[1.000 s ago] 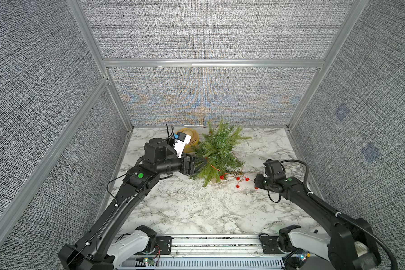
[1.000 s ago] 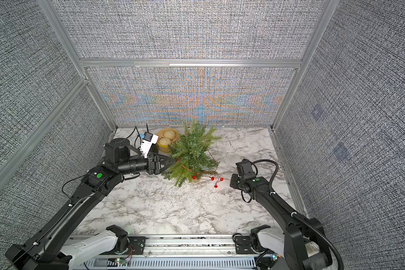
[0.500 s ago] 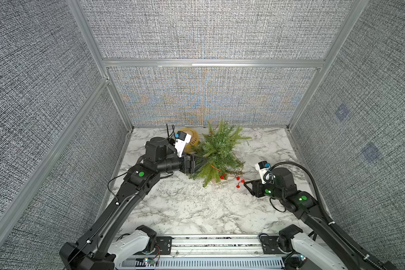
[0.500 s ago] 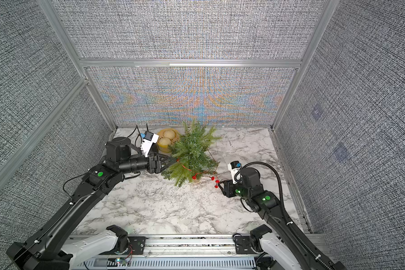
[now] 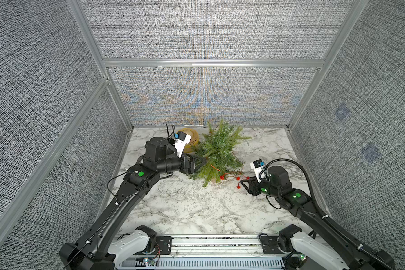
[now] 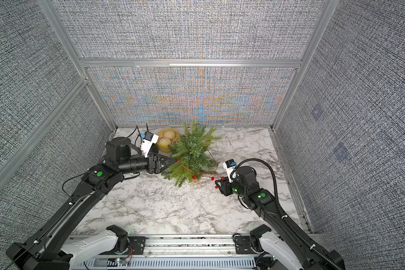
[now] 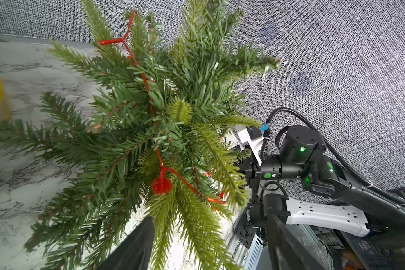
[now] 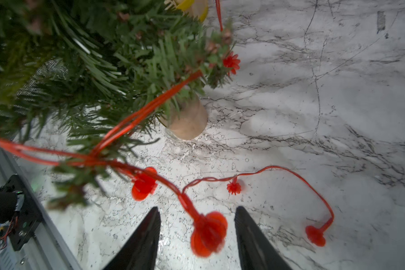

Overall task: Remove string lights from the small christmas tree
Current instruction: Pick up the light string from the Christmas tree.

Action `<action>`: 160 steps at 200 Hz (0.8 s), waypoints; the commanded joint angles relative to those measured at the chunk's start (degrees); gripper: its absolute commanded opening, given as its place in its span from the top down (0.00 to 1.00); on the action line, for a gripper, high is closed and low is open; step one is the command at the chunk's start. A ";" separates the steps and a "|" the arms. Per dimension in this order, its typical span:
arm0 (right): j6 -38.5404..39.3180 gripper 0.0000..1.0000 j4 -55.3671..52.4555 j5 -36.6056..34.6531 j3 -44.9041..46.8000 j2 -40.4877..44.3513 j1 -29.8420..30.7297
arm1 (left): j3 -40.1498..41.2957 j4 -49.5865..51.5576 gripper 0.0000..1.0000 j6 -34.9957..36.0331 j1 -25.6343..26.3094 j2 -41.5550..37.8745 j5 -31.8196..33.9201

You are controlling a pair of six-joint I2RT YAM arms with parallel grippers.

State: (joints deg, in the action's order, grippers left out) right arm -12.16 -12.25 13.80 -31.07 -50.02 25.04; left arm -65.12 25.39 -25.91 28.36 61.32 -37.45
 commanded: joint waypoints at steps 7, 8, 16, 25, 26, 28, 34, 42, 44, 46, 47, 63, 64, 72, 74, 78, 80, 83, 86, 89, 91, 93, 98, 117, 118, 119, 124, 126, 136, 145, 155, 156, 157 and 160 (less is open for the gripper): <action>0.88 0.47 14.64 -0.03 3.13 -1.84 -0.04 | -0.27 0.37 0.24 0.95 -0.06 0.25 0.66; 0.94 0.47 15.07 0.16 3.17 -1.97 -0.06 | -0.27 0.37 0.24 0.95 -0.06 0.23 0.60; 1.51 0.47 17.01 1.26 3.37 -3.07 -0.05 | -0.31 0.45 0.24 0.88 -0.06 0.19 0.65; 2.20 0.47 18.35 1.92 3.38 -4.27 -0.07 | -0.14 0.56 0.24 0.89 -0.06 0.11 0.71; 2.22 0.47 18.51 1.93 3.34 -4.41 -0.07 | -0.11 0.60 0.24 0.92 -0.06 0.11 0.71; 2.23 0.47 18.80 1.97 3.31 -4.77 -0.08 | -0.10 0.55 0.24 0.88 -0.06 0.07 0.78; 2.23 0.47 19.95 1.86 3.51 -5.51 -0.07 | 0.06 0.71 0.24 0.84 -0.06 0.07 0.92; 2.12 0.47 22.67 2.17 4.27 -6.40 -0.12 | 0.24 0.83 0.24 0.66 -0.06 0.03 1.10; 2.03 0.47 23.47 2.21 4.55 -6.60 -0.09 | 0.30 0.92 0.24 0.64 -0.06 0.03 1.10; 1.85 0.47 24.02 2.20 4.77 -6.76 -0.10 | 0.33 0.90 0.24 0.56 -0.06 0.01 1.07; 1.78 0.47 24.46 2.20 4.91 -6.85 -0.09 | 0.34 0.94 0.24 0.54 -0.06 0.02 1.07; 1.19 0.50 27.48 0.85 5.58 -8.25 -0.16 | 0.52 1.06 0.24 0.01 -0.06 0.03 1.13; 1.23 0.50 27.51 0.82 5.54 -8.30 -0.12 | 0.52 1.06 0.24 0.00 -0.06 0.03 1.10; 1.22 0.54 27.80 0.19 5.59 -8.67 -0.08 | 0.54 1.12 0.24 -0.33 -0.04 -0.11 1.07; 1.25 0.55 27.89 0.05 5.72 -8.71 -0.10 | 0.59 1.10 0.24 -0.45 -0.05 -0.14 1.07; 1.23 0.58 28.06 -0.12 5.76 -8.74 -0.14 | 0.59 1.14 0.24 -0.60 -0.06 -0.27 1.07; 1.30 0.58 28.09 -0.23 5.78 -8.77 -0.14 | 0.61 1.09 0.24 -0.69 -0.06 -0.35 1.07; 1.41 0.60 28.08 -0.34 5.84 -8.74 -0.08 | 0.68 1.02 0.24 -0.86 -0.06 -0.45 1.07; 1.46 0.60 27.96 -0.43 5.77 -8.76 -0.08 | 0.73 0.98 0.24 -1.06 -0.06 -0.49 1.13; 1.64 0.62 27.67 -0.58 5.68 -8.63 -0.09 | 0.70 0.99 0.24 -1.19 -0.06 -0.59 1.19; 1.69 0.63 27.29 -0.72 5.54 -8.55 -0.08 | 0.77 1.09 0.24 -1.28 -0.06 -0.70 1.23; 1.81 0.63 26.93 -0.93 5.46 -8.46 -0.10 | 0.78 1.14 0.24 -1.39 -0.06 -0.68 1.24; 2.02 0.65 25.95 -1.59 5.18 -8.14 -0.11 | 0.74 1.36 0.25 -1.62 -0.06 -0.79 1.27; 2.22 0.71 24.22 -3.63 5.14 -6.81 -0.10 | 1.90 1.57 0.26 -3.67 -0.06 -1.31 1.13; 2.23 0.72 24.17 -3.71 5.14 -6.79 -0.09 | 2.04 1.50 0.26 -3.82 -0.01 -1.34 1.10; 2.23 0.72 24.10 -3.79 5.19 -6.77 -0.08 | 2.16 1.46 0.26 -3.99 -0.04 -1.41 1.04; 2.15 0.74 23.73 -4.07 5.12 -6.44 -0.08 | 2.68 1.29 0.26 -4.57 -0.06 -1.68 0.90; 2.15 0.75 23.52 -4.12 5.11 -6.33 -0.10 | 2.86 1.21 0.26 -4.80 -0.01 -1.89 0.89; 2.23 0.79 22.10 -4.27 4.60 -5.83 -0.10 | 4.06 1.07 0.27 -5.95 0.12 -2.63 1.21; 2.19 0.84 20.58 -4.60 4.05 -5.38 -0.09 | 5.07 0.51 0.27 -7.05 0.27 -3.58 1.54; 2.23 0.87 18.59 -5.20 3.20 -4.65 -0.03 | 6.35 -0.85 0.27 -8.81 0.42 -4.42 1.46; 2.23 0.88 18.41 -5.24 3.12 -4.60 -0.01 | 6.47 -0.99 0.27 -8.98 0.45 -4.48 1.44; 2.23 0.88 18.19 -5.30 3.03 -4.58 0.00 | 6.57 -1.10 0.27 -9.16 0.54 -4.56 1.43; 2.23 0.89 17.54 -5.55 2.80 -4.28 -0.01 | 6.90 -1.40 0.27 -9.52 0.68 -4.69 1.34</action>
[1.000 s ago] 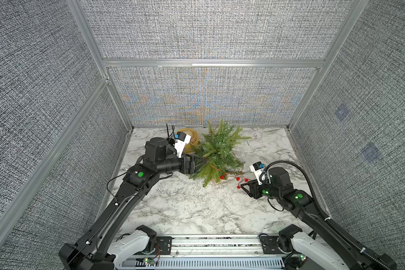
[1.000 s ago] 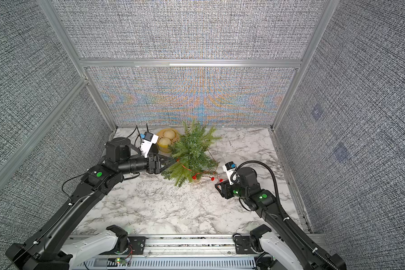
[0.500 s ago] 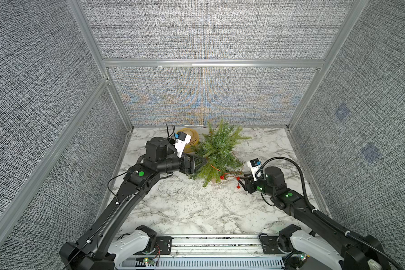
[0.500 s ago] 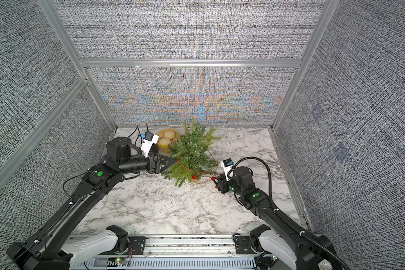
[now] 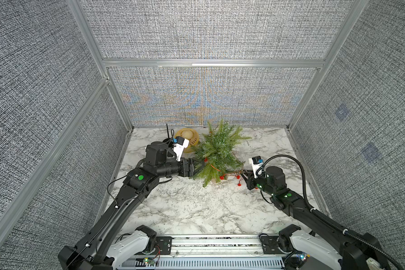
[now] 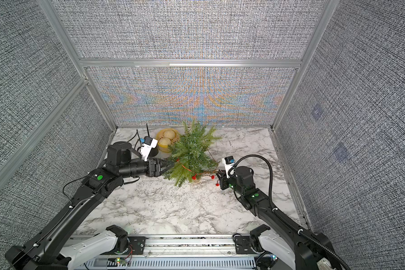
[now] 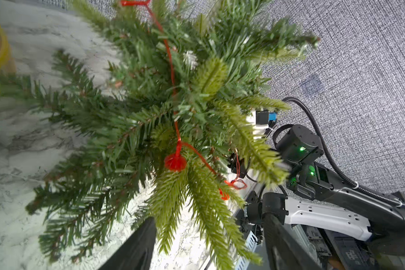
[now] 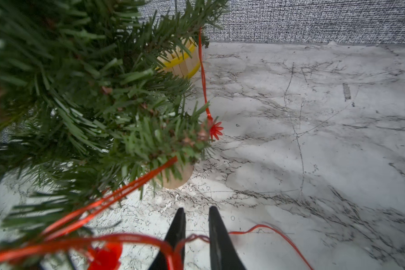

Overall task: Remove string lights from the small christmas tree
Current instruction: Pick up the light string from the Christmas tree.

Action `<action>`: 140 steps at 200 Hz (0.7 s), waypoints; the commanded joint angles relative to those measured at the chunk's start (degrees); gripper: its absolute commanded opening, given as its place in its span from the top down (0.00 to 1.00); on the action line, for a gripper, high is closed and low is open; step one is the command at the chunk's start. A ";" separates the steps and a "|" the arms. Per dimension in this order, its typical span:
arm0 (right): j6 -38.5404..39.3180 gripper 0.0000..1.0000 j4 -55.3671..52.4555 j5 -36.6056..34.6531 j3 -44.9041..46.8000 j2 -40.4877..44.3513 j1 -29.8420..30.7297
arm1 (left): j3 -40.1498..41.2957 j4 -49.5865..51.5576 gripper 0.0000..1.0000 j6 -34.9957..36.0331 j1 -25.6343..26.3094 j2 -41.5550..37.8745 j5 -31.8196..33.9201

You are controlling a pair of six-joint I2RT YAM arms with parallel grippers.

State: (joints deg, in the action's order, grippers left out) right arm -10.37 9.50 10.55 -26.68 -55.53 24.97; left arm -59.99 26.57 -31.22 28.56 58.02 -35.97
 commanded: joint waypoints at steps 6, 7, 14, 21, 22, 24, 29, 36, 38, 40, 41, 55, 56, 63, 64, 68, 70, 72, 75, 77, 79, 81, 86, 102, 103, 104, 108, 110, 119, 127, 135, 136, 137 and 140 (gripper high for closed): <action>0.44 0.91 -5.67 -2.74 -2.03 1.91 -0.01 | 2.29 -3.00 0.27 -4.93 0.77 -1.70 -0.16; 0.48 0.92 -5.91 -2.78 -2.18 2.04 0.03 | 2.35 -3.05 0.27 -5.05 0.87 -1.73 -0.16; 0.53 0.93 -7.44 -3.18 -2.78 2.99 0.07 | 2.50 -3.05 0.27 -5.46 1.49 -2.00 0.06; 0.48 0.95 -8.83 -3.46 -3.15 4.03 0.08 | 2.51 -3.01 0.27 -5.68 2.09 -2.25 0.34; 0.51 0.95 -8.99 -3.46 -3.18 4.20 0.03 | 2.51 -3.06 0.27 -5.73 2.19 -2.23 0.36; 0.50 0.96 -9.30 -3.50 -3.33 4.49 0.07 | 2.48 -3.11 0.27 -5.81 2.38 -2.35 0.50; 0.50 0.98 -9.91 -3.64 -3.62 5.24 0.04 | 2.43 -3.25 0.27 -5.94 2.80 -2.47 0.71; 0.39 0.99 -11.08 -3.78 -4.07 6.27 0.02 | 2.21 -3.54 0.27 -6.32 3.54 -2.48 1.05; 0.41 0.99 -11.50 -3.87 -4.19 6.59 0.00 | 2.10 -3.56 0.27 -6.42 3.70 -2.47 1.13; 0.43 1.00 -11.91 -4.00 -4.31 6.77 0.06 | 1.97 -3.68 0.27 -6.47 3.94 -2.47 1.20; 0.44 1.00 -12.06 -4.06 -4.47 6.94 0.06 | 1.93 -3.70 0.27 -6.52 4.08 -2.52 1.22; 0.37 1.00 -14.35 -4.72 -5.62 8.60 0.00 | 1.32 -4.02 0.28 -6.90 5.45 -2.49 1.79; 0.45 1.00 -14.52 -4.73 -5.77 8.64 0.04 | 1.30 -4.00 0.28 -6.91 5.54 -2.48 1.87; 0.69 1.00 -16.02 -4.91 -6.59 9.24 0.16 | 1.02 -3.87 0.28 -6.93 6.02 -2.62 2.32; 0.70 1.00 -16.23 -4.91 -6.83 9.36 0.07 | 0.97 -3.88 0.28 -6.93 6.05 -2.64 2.35; 0.83 1.00 -17.04 -4.93 -7.40 9.64 0.15 | 0.88 -3.81 0.28 -6.92 6.22 -2.71 2.59; 0.87 1.00 -17.58 -4.92 -7.66 9.82 0.14 | 0.85 -3.78 0.28 -6.97 6.29 -2.80 2.71; 0.99 1.00 -18.00 -4.88 -8.03 9.96 0.11 | 0.75 -3.80 0.28 -7.00 6.39 -2.82 2.80; 1.11 1.00 -18.69 -4.79 -8.48 10.17 0.14 | 0.75 -3.84 0.28 -7.17 6.54 -2.91 2.97; 1.18 1.00 -19.11 -4.71 -8.79 10.26 0.20 | 0.73 -3.92 0.28 -7.31 6.67 -3.00 3.20; 1.22 1.00 -19.50 -4.67 -9.08 10.42 0.28 | 0.70 -3.99 0.28 -7.53 6.75 -3.04 3.30; 1.29 1.00 -19.93 -4.59 -9.36 10.54 0.26 | 0.69 -4.09 0.28 -7.71 6.81 -3.10 3.45; 1.47 1.00 -20.88 -4.36 -10.12 10.86 0.21 | 0.71 -4.58 0.28 -8.33 7.22 -3.17 3.89; 1.91 1.00 -23.82 -2.69 -12.65 11.73 0.42 | 0.24 -5.94 0.28 -10.19 9.41 -2.79 5.09; 1.92 1.00 -24.00 -2.53 -12.85 11.75 0.43 | 0.19 -5.92 0.28 -10.27 9.59 -2.77 5.15; 1.97 1.00 -24.17 -2.41 -13.04 11.80 0.52 | 0.12 -5.96 0.28 -10.31 9.76 -2.71 5.26; 2.08 1.00 -24.92 -1.86 -13.75 11.88 0.64 | -0.16 -5.99 0.28 -10.42 10.40 -2.55 5.68; 2.10 1.00 -25.33 -1.72 -14.06 12.01 0.68 | -0.34 -5.95 0.28 -10.50 10.80 -2.45 5.96; 2.57 1.00 -26.90 -0.17 -15.71 12.22 1.05 | -0.74 -6.01 0.28 -10.99 12.12 -2.07 7.04; 3.01 1.00 -28.47 1.23 -17.09 12.49 1.43 | -0.93 -6.22 0.29 -11.71 12.96 -1.86 7.75; 3.45 1.00 -29.94 2.59 -18.50 12.85 1.72 | -1.06 -6.38 0.29 -12.57 13.49 -1.56 8.58; 3.53 1.00 -30.09 2.70 -18.59 12.87 1.73 | -1.03 -6.37 0.28 -12.69 13.51 -1.58 8.69; 3.57 1.00 -30.30 2.84 -18.81 12.93 1.74 | -1.02 -6.45 0.29 -12.79 13.53 -1.59 8.79; 3.74 1.00 -30.92 3.16 -19.30 13.10 1.95 | -0.97 -6.55 0.29 -13.17 13.66 -1.54 8.97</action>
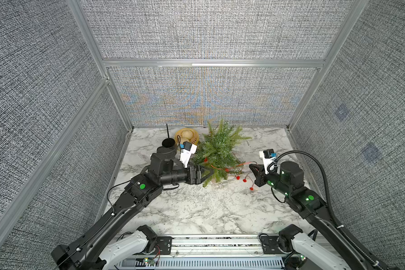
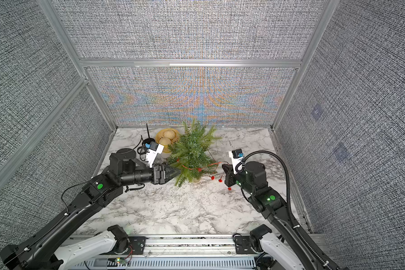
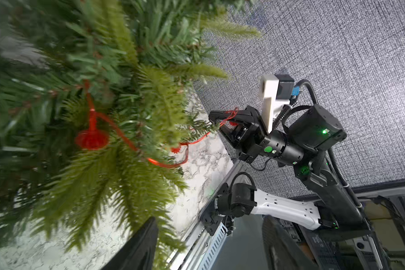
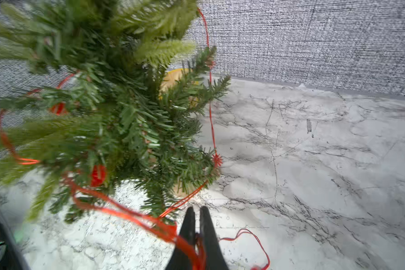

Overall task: Remove string lights from the small christmas tree
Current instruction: Pick up the light string from the Christmas tree.

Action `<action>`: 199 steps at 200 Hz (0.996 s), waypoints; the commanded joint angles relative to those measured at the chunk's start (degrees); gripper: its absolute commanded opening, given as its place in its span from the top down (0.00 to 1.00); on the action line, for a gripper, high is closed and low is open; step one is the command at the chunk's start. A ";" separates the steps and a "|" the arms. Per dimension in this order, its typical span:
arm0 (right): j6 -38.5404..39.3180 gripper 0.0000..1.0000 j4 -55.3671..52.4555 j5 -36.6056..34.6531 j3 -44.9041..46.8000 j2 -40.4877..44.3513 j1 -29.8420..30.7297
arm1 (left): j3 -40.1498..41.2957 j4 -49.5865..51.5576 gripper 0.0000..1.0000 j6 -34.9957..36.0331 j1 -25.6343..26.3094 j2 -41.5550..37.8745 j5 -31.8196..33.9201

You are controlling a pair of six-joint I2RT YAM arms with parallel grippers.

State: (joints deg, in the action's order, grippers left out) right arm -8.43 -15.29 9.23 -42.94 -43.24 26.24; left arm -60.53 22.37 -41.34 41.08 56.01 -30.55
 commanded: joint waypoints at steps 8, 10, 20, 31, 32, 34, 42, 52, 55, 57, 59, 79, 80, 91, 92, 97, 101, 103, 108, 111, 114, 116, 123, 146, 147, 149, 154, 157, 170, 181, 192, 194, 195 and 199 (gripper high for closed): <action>2.30 1.00 -7.59 5.32 -4.47 1.28 0.96 | -0.39 -2.71 0.29 -3.54 1.44 0.50 3.88; 2.39 1.00 -7.99 5.52 -4.79 1.40 1.02 | -0.42 -2.69 0.29 -3.63 1.50 0.57 3.91; 3.00 1.00 -9.55 6.22 -6.27 1.99 1.42 | -0.47 -2.43 0.29 -4.00 1.76 0.51 4.56; 3.77 1.00 -10.54 6.96 -7.63 2.47 1.75 | -0.55 -2.38 0.29 -4.30 1.99 0.56 4.68; 3.81 1.00 -10.63 6.99 -7.83 2.46 1.78 | -0.55 -2.35 0.29 -4.33 2.03 0.53 4.69; 3.93 1.00 -10.86 7.08 -8.08 2.49 1.84 | -0.59 -2.34 0.29 -4.42 2.02 0.58 4.77; 4.35 1.00 -11.63 7.48 -9.36 2.49 1.93 | -0.81 -2.14 0.29 -4.77 2.29 0.71 4.86; 4.95 1.00 -12.58 8.13 -10.87 2.49 2.07 | -1.08 -2.07 0.30 -5.42 2.91 1.13 5.41; 5.13 1.00 -12.76 8.31 -11.39 2.47 2.13 | -1.18 -2.11 0.30 -5.72 3.06 1.24 5.74; 5.27 1.00 -12.95 8.40 -11.80 2.46 2.08 | -1.19 -2.10 0.30 -5.87 3.22 1.26 5.89; 5.37 1.00 -13.13 8.60 -12.10 2.53 2.07 | -1.19 -2.19 0.30 -6.14 3.39 1.29 6.01; 6.29 1.00 -14.21 10.19 -15.51 2.45 2.31 | -1.68 -2.05 0.31 -7.49 4.27 2.29 7.59; 6.35 1.00 -14.23 10.23 -15.64 2.45 2.32 | -1.77 -2.01 0.30 -7.58 4.27 2.29 7.69; 6.57 1.00 -14.43 11.11 -16.86 2.25 2.51 | -2.40 -1.40 0.32 -8.06 4.34 2.68 8.65; 6.57 1.00 -14.42 11.18 -16.97 2.23 2.55 | -2.44 -1.38 0.32 -8.10 4.40 2.73 8.70; 6.65 1.00 -14.27 11.72 -17.30 1.97 2.59 | -2.76 -1.37 0.33 -8.34 4.37 2.86 8.84; 6.73 1.00 -14.17 12.17 -17.75 1.59 2.74 | -2.98 -1.51 0.35 -8.54 4.34 2.99 8.89; 6.74 1.00 -14.12 12.23 -17.81 1.54 2.80 | -3.18 -1.51 0.35 -8.75 4.36 3.10 8.78; 6.76 1.00 -13.92 12.52 -18.31 1.14 2.95 | -3.76 -1.39 0.36 -9.19 4.39 3.41 8.88; 6.76 1.00 -13.85 12.62 -18.64 0.88 3.06 | -4.13 -1.15 0.37 -9.39 4.37 3.58 8.93; 6.73 1.00 -13.86 12.75 -18.77 0.64 3.15 | -4.56 -0.82 0.37 -9.54 4.38 3.85 8.99; 6.87 1.00 -13.83 13.05 -19.11 0.32 3.21 | -4.87 -0.59 0.37 -9.68 4.37 3.98 8.96; 7.16 1.00 -13.77 13.57 -19.80 -0.26 3.46 | -5.73 0.03 0.38 -10.02 4.36 4.54 8.94; 7.87 1.00 -13.17 14.09 -21.31 -1.49 4.16 | -6.36 0.55 0.38 -12.26 4.42 5.63 8.99; 7.93 1.00 -13.09 14.12 -21.35 -1.49 4.26 | -6.36 0.52 0.38 -12.35 4.39 5.66 8.96; 7.95 1.00 -12.99 14.14 -21.43 -1.60 4.30 | -6.35 0.56 0.38 -12.49 4.39 5.75 9.00; 7.94 1.00 -12.70 14.23 -21.55 -1.52 4.39 | -6.29 0.56 0.38 -13.05 4.37 5.93 9.01; 7.90 1.00 -12.62 14.32 -21.68 -1.57 4.43 | -6.27 0.57 0.38 -13.19 4.44 6.03 9.01; 7.90 1.00 -12.07 14.75 -21.79 -1.34 4.65 | -6.22 0.63 0.38 -13.84 4.37 6.26 9.25; 7.89 1.00 -11.93 14.93 -21.84 -1.32 4.89 | -6.05 0.64 0.38 -14.32 4.45 6.21 9.63; 7.90 1.00 -11.75 15.11 -21.62 -1.45 5.07 | -5.72 0.80 0.38 -15.06 4.45 6.12 9.99; 7.90 1.00 -11.71 15.11 -21.59 -1.42 5.05 | -5.67 0.82 0.38 -15.19 4.45 6.13 10.05; 7.90 1.00 -11.70 15.11 -21.58 -1.41 5.10 | -5.61 0.83 0.38 -15.22 4.45 6.13 10.06; 7.90 1.00 -11.59 15.11 -21.49 -1.40 5.16 | -5.37 0.83 0.38 -15.52 4.45 6.04 10.08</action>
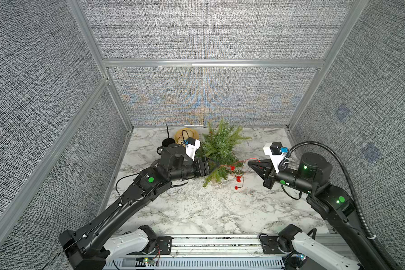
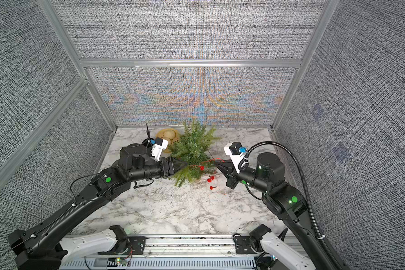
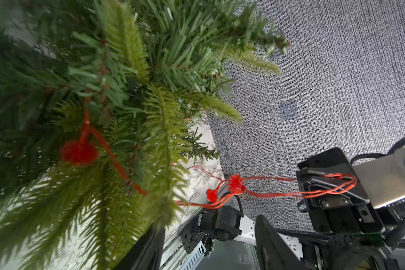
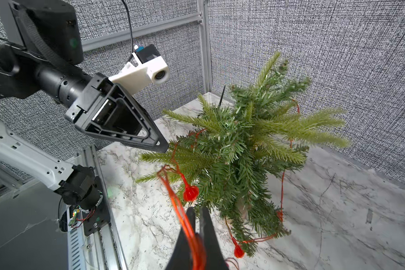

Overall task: Remove string lights from the small christmas tree
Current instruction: Pick up the light string from the Christmas tree, then remove the light string from the Christmas tree.

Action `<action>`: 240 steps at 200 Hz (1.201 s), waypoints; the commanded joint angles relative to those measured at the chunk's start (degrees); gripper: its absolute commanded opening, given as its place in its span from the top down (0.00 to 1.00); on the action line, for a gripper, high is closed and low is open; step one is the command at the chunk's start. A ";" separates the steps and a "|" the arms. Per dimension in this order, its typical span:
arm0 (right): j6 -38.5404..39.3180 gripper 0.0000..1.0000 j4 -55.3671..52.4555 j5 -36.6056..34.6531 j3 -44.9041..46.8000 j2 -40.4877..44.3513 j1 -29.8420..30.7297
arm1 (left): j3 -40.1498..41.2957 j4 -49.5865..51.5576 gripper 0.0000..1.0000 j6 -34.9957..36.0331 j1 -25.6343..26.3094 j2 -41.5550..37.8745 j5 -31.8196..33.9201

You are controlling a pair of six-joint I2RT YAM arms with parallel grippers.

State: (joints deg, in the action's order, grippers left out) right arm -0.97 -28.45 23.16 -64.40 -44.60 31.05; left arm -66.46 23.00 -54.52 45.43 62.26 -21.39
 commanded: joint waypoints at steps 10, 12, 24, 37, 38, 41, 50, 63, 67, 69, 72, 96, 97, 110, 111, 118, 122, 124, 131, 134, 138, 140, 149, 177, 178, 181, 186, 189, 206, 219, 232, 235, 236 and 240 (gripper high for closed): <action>0.34 1.00 2.02 1.34 0.36 -0.15 0.51 | 1.07 -0.02 0.39 -2.93 0.14 -0.38 1.38; 0.35 1.00 2.15 1.36 0.45 -0.14 0.57 | 1.18 0.01 0.39 -3.02 0.17 -0.49 1.47; 0.10 1.00 2.95 1.62 0.85 -0.27 0.78 | 1.80 -0.47 0.39 -3.71 0.25 -0.59 1.99; -0.06 1.00 3.60 1.86 0.88 -0.57 0.98 | 2.03 -1.11 0.40 -4.23 0.38 -0.22 2.12; -0.07 1.00 3.63 1.87 0.87 -0.62 1.01 | 2.03 -1.16 0.40 -4.25 0.42 -0.17 2.13; -0.09 1.00 3.60 1.89 0.86 -0.72 1.09 | 2.02 -1.29 0.40 -4.34 0.38 -0.01 2.12; -0.17 1.00 3.92 1.98 0.73 -0.88 1.33 | 1.88 -1.39 0.41 -4.64 0.45 0.43 2.22; -0.17 1.00 4.29 2.03 0.68 -0.85 1.57 | 2.09 -1.65 0.41 -5.28 0.54 0.81 2.69; -0.17 1.00 4.34 2.02 0.53 -0.85 1.63 | 2.24 -1.73 0.41 -5.47 0.54 0.93 2.89; -0.17 1.00 4.29 1.99 0.56 -0.91 1.64 | 2.28 -1.80 0.41 -5.54 0.58 0.98 2.96; -0.09 1.00 4.30 2.06 0.59 -0.93 1.71 | 2.37 -1.90 0.41 -5.68 0.62 1.03 3.09; -0.08 1.00 4.64 2.06 0.84 -0.85 2.00 | 1.90 -2.45 0.48 -6.14 0.73 2.51 2.61; -0.08 1.00 4.68 2.07 0.85 -0.85 2.00 | 1.88 -2.49 0.48 -6.18 0.72 2.56 2.59; -0.21 1.00 4.95 2.03 1.16 -0.79 2.17 | 1.51 -2.57 0.53 -6.14 0.80 3.35 2.23; -0.24 1.00 4.96 2.14 1.14 -0.77 2.17 | 1.51 -2.59 0.53 -6.13 0.80 3.42 2.23; -0.33 1.00 5.36 2.20 1.39 -0.71 2.33 | 1.48 -2.86 0.54 -6.36 0.80 3.62 2.38; -0.44 1.00 5.48 2.22 1.43 -0.67 2.39 | 1.57 -3.15 0.55 -6.42 0.84 3.63 2.47; -0.44 1.00 5.57 2.24 1.46 -0.67 2.43 | 1.59 -3.19 0.55 -6.48 0.88 3.59 2.55; -0.65 1.00 5.75 2.32 1.68 -0.66 2.57 | 1.68 -3.39 0.55 -6.72 0.91 3.63 2.77; -0.64 1.00 5.76 2.33 1.74 -0.62 2.61 | 1.68 -3.51 0.55 -6.74 0.89 3.63 2.82; -0.61 1.00 5.77 2.33 1.90 -0.63 2.65 | 1.68 -3.52 0.55 -6.82 0.89 3.58 2.93; -0.61 1.00 5.84 2.33 1.97 -0.61 2.73 | 1.68 -3.50 0.56 -6.76 0.95 3.64 3.04; -0.65 1.00 6.08 2.30 2.16 -0.57 2.89 | 1.75 -3.54 0.58 -6.74 0.98 3.62 3.31; -1.20 1.00 7.08 2.51 2.78 -0.58 3.36 | 2.36 -3.80 0.68 -7.41 1.15 3.49 3.89; -1.21 1.00 7.09 2.51 2.74 -0.58 3.34 | 2.42 -3.87 0.69 -7.42 1.20 3.49 3.94; -1.25 1.00 7.15 2.51 2.84 -0.65 3.40 | 2.54 -3.85 0.70 -7.45 1.16 3.53 4.04; -1.24 1.00 7.30 2.44 2.94 -0.66 3.48 | 2.71 -3.92 0.72 -7.45 1.15 3.44 4.15; -1.31 1.00 7.36 2.42 3.01 -0.69 3.49 | 2.74 -3.93 0.72 -7.52 1.15 3.42 4.17; -1.58 1.00 8.11 2.29 3.52 -0.88 3.78 | 3.41 -3.89 0.73 -7.52 1.15 3.00 5.06; -1.80 1.00 8.54 2.32 3.67 -1.00 4.17 | 3.78 -3.84 0.73 -7.43 1.15 2.51 5.61; -1.84 1.00 8.74 2.17 3.85 -1.17 4.52 | 4.02 -3.59 0.75 -7.05 1.15 2.10 6.06; -1.84 1.00 8.75 2.16 3.92 -1.20 4.51 | 4.02 -3.36 0.76 -7.00 1.15 2.04 6.21; -1.84 1.00 8.75 2.16 3.93 -1.28 4.57 | 4.04 -3.30 0.77 -6.96 1.15 2.01 6.24; -1.84 1.00 8.69 2.07 4.03 -1.32 4.63 | 4.05 -3.01 0.78 -6.83 1.15 1.82 6.42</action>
State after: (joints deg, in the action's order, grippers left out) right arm -2.33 -21.96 24.86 -60.55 -45.58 35.29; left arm -62.67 20.29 -62.17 46.52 64.77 -16.47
